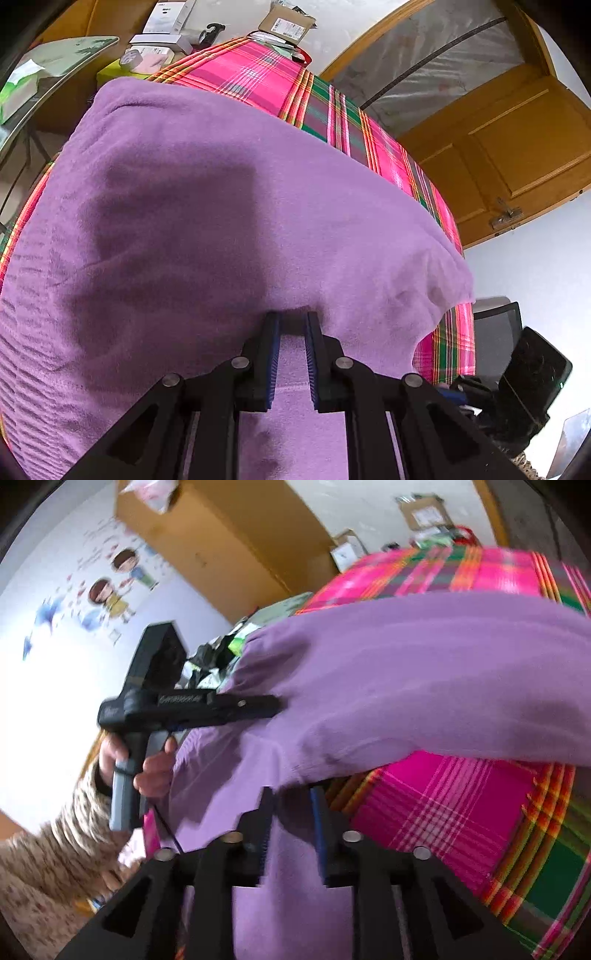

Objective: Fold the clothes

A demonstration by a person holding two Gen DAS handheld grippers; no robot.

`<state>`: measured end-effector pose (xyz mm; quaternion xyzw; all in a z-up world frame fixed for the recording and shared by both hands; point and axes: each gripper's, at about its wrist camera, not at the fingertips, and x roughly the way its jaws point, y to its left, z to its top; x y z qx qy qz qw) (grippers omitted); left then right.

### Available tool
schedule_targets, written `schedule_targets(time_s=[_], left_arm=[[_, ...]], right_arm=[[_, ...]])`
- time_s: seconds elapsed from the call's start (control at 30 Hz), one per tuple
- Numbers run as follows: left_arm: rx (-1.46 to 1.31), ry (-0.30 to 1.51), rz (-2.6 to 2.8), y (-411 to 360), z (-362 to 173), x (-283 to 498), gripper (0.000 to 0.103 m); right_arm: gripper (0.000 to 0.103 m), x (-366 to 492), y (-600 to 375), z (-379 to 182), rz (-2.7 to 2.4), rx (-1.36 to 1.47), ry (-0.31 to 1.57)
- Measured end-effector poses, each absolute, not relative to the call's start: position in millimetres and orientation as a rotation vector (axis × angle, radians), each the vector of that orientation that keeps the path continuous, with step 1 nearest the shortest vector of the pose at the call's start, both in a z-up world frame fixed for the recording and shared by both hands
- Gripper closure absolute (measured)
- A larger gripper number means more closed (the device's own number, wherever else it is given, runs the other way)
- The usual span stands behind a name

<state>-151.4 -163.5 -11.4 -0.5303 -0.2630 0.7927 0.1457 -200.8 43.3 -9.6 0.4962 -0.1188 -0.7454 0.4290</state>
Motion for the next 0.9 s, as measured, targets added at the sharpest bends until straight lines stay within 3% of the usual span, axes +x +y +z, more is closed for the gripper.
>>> schedule_targets(time_s=[0.03,0.33,0.4,0.57,0.7,0.9], left_arm=[[-1.527,-0.758,2.284,-163.8,-11.3,-151.7,0.090],[-1.539,-0.751,2.320,-169.6,-7.3,-153.7,0.090],[-1.542,-0.749,2.346,-174.8,-5.8,-154.3,0.090],[-1.546,-0.822,2.401,-199.6,-8.6,-160.4,0.090],[-1.528,-0.886,2.411,-212.1,-11.2,-165.1,0.090],[-1.532,-0.870,2.419,-212.0,-10.4,-167.6,0.090]], right_arm=[[0.065,-206.1,43.0,-13.1,-1.837,1.257,-0.335],[0.065,-238.6,36.0,-36.9,-1.763,1.342,-0.553],[0.070,-240.1,42.2,-30.4,-1.788,1.287,-0.597],[0.098,-233.6,57.4,-4.0,-1.820,1.140,-0.605],[0.098,-222.2,63.0,15.1,-1.787,1.062,-0.579],[0.088,-222.5,69.8,-10.8,-1.848,1.267,-0.457]])
